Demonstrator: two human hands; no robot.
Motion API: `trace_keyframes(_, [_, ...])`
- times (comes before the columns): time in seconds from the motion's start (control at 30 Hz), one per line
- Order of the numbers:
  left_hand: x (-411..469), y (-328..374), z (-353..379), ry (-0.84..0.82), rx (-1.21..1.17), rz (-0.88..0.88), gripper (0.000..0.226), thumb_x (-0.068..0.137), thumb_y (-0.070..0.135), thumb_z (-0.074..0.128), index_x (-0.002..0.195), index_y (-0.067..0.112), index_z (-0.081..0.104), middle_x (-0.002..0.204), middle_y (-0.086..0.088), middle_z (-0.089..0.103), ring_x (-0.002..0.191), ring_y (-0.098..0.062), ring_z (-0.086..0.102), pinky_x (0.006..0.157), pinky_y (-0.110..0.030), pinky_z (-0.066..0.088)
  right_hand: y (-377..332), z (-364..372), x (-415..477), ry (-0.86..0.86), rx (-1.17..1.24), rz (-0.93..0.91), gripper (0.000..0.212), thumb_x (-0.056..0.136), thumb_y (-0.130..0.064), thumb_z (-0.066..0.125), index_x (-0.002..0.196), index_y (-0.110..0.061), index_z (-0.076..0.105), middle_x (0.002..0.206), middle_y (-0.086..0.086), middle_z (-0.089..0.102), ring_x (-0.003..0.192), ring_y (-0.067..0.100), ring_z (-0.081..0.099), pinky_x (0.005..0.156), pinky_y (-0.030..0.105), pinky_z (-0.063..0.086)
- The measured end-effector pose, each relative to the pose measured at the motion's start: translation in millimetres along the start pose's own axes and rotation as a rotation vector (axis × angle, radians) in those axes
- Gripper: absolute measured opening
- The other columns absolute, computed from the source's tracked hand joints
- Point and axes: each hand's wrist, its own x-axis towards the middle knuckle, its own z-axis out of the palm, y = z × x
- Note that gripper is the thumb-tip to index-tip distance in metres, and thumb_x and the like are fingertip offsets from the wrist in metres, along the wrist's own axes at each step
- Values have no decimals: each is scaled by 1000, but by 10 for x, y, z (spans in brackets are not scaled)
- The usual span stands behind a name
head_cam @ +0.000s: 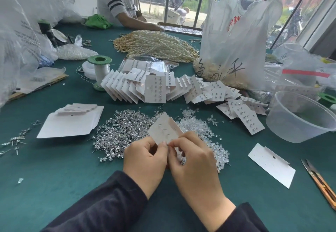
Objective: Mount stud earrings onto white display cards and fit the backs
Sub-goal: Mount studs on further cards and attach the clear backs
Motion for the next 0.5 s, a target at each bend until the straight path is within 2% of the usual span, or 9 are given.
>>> trace_keyframes(0.03, [-3, 16, -12, -5, 3, 19, 39, 76, 28, 63, 45, 6, 54, 43, -8, 57, 50, -31, 56, 55, -44, 50, 4, -11, 4, 9, 10, 1, 5, 73, -9, 64, 68, -11, 65, 71, -3, 57, 62, 8, 48, 59, 17, 39])
trace_keyframes(0.1, [-4, 61, -31, -57, -28, 67, 43, 74, 39, 62, 48, 6, 56, 45, -11, 58, 51, -32, 57, 54, -44, 50, 10, -45, 22, 60, 33, 6, 5, 74, -10, 64, 70, -11, 65, 71, -4, 55, 62, 3, 44, 59, 14, 39])
trace_keyframes(0.17, [8, 140, -88, -163, -95, 110, 59, 71, 63, 49, 57, 7, 61, 52, -15, 60, 53, -33, 58, 55, -44, 51, 21, -99, 57, 136, 49, 10, 5, 74, -8, 64, 70, -11, 65, 72, -4, 54, 64, 2, 43, 62, 10, 37])
trace_keyframes(0.23, [94, 134, -186, -168, -3, 206, 72, 76, 74, 28, 66, 12, 65, 60, -10, 62, 61, -26, 59, 59, -36, 49, 40, -166, 97, 221, 35, -5, 4, 74, -5, 63, 72, -9, 63, 75, -1, 53, 69, 6, 48, 68, 12, 39])
trace_keyframes(0.3, [259, 58, -316, 8, 363, 340, 66, 84, 65, 23, 85, 13, 64, 79, -4, 63, 82, -24, 57, 72, -33, 45, 60, -224, 122, 302, 17, -2, 2, 75, -5, 63, 75, -7, 64, 81, 2, 52, 77, 17, 53, 74, 20, 42])
trace_keyframes(0.37, [422, -26, -427, 68, 776, 261, 52, 85, 56, 39, 109, 15, 60, 103, -5, 58, 101, -25, 50, 86, -35, 40, 67, -256, 132, 342, 20, 26, 2, 76, -7, 63, 78, -7, 64, 88, 2, 49, 88, 20, 51, 83, 18, 38])
trace_keyframes(0.43, [489, -69, -452, 13, 916, 141, 42, 81, 53, 51, 105, 19, 61, 106, -3, 52, 105, -24, 45, 88, -35, 38, 58, -260, 130, 329, 63, 47, 3, 77, -9, 63, 79, -10, 63, 94, 0, 47, 96, 15, 47, 89, 13, 32])
trace_keyframes(0.5, [506, -82, -449, 37, 839, 116, 25, 81, 41, 59, 89, 18, 63, 95, -1, 48, 102, -24, 45, 87, -34, 37, 46, -247, 125, 289, 159, 84, 5, 77, -11, 61, 80, -14, 61, 96, -4, 47, 100, 7, 47, 91, 11, 30])
